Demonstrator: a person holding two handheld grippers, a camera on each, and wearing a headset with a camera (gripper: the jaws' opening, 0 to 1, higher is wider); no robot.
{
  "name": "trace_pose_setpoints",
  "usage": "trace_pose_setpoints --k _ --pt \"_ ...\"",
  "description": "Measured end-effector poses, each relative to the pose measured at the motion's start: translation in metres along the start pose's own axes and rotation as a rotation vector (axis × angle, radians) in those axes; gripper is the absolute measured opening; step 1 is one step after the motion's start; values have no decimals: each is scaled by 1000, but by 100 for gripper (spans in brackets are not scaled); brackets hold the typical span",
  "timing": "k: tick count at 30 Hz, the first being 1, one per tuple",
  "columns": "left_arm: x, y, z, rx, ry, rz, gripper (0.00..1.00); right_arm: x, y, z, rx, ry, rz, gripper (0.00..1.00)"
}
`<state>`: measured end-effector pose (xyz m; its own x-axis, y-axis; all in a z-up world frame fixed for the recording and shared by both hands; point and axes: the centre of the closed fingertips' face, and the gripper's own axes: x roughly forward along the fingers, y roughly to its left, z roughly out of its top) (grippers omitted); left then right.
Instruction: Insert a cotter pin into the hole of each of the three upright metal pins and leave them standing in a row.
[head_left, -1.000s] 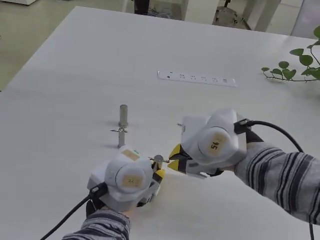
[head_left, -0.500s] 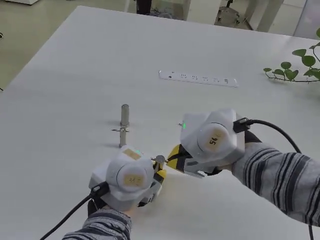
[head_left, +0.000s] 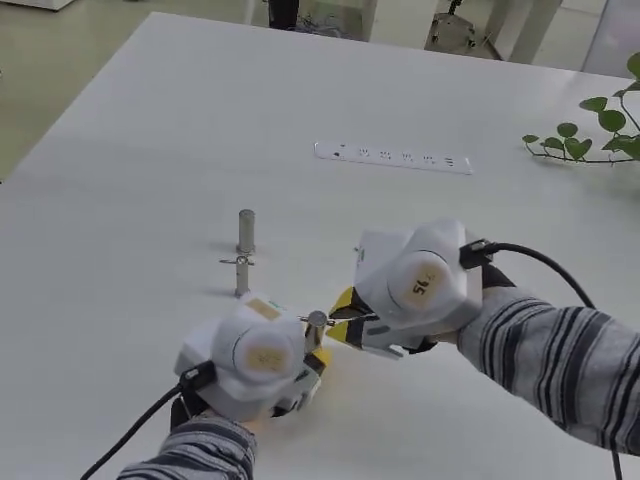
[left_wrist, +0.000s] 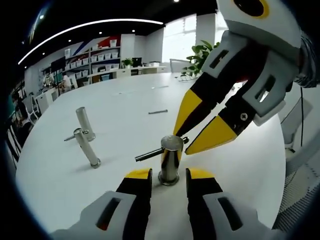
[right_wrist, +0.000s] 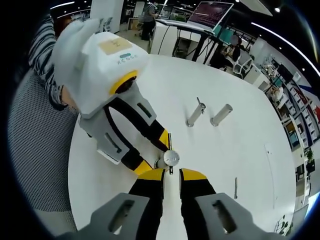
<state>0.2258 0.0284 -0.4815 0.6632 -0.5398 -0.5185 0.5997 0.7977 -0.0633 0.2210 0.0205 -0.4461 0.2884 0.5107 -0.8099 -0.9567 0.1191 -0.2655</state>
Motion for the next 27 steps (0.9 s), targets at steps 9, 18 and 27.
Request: trace_pose_setpoints --k 9,18,27 --pt "-13 4 11 -1 -29 -28 36 4 1 10 134 -75 61 12" --pt "-30 5 14 -45 -32 -48 43 15 2 14 203 -93 114 12" --pt "-45 9 20 -19 -43 -45 48 17 4 13 217 -89 151 9"
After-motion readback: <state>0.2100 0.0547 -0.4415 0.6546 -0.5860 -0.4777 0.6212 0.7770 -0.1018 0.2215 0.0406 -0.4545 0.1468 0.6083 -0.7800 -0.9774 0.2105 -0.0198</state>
